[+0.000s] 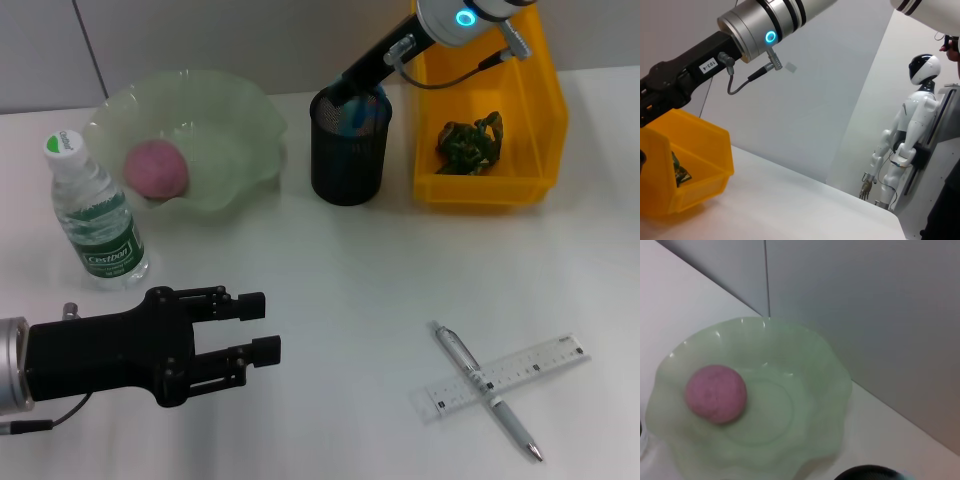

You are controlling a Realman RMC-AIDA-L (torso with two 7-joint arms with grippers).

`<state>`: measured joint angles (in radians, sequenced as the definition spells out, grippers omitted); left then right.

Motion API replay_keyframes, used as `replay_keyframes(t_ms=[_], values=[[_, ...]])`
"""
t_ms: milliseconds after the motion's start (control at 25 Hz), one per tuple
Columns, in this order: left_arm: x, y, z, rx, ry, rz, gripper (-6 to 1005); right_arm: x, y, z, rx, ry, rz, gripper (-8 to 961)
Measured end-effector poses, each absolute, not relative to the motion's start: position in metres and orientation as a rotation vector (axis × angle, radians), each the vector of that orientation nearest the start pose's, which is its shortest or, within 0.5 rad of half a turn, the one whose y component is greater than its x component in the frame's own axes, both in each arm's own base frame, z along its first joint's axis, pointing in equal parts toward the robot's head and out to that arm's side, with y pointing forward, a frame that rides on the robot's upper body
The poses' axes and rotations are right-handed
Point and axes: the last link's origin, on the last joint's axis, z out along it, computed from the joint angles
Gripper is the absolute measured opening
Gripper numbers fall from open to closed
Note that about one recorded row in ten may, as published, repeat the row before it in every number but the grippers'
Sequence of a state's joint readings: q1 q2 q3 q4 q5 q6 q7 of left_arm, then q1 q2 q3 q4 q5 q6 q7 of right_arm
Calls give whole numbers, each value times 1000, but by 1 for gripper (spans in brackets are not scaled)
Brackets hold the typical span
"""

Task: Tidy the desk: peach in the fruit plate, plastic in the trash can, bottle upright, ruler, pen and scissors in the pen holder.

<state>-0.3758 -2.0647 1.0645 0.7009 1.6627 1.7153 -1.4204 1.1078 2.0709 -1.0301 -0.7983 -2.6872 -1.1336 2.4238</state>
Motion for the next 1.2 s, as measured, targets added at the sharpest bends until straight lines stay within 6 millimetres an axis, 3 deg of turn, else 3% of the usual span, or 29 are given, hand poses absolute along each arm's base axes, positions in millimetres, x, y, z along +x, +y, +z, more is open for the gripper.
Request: replay_keyframes(t_ms=[120,440,600,800,880,1200], values=[[-243,275,-15,-2910,-623,-982,574,96,475,-3,-2466,705,-146,346],[-244,274,-15,-2909,-625,-983,576,80,455,17,-2582,623,60,684],[-245,273,-15,-2912,-624,-979,577,80,430,33,-2712,556,115,684],[-247,270,-15,-2922,-606,-973,578,98,390,51,-2930,454,99,683],[-248,266,-15,-2930,-571,-980,579,101,384,52,-2968,435,84,683],[-253,263,-18,-2920,-576,-987,581,137,351,41,-3146,196,-256,682]])
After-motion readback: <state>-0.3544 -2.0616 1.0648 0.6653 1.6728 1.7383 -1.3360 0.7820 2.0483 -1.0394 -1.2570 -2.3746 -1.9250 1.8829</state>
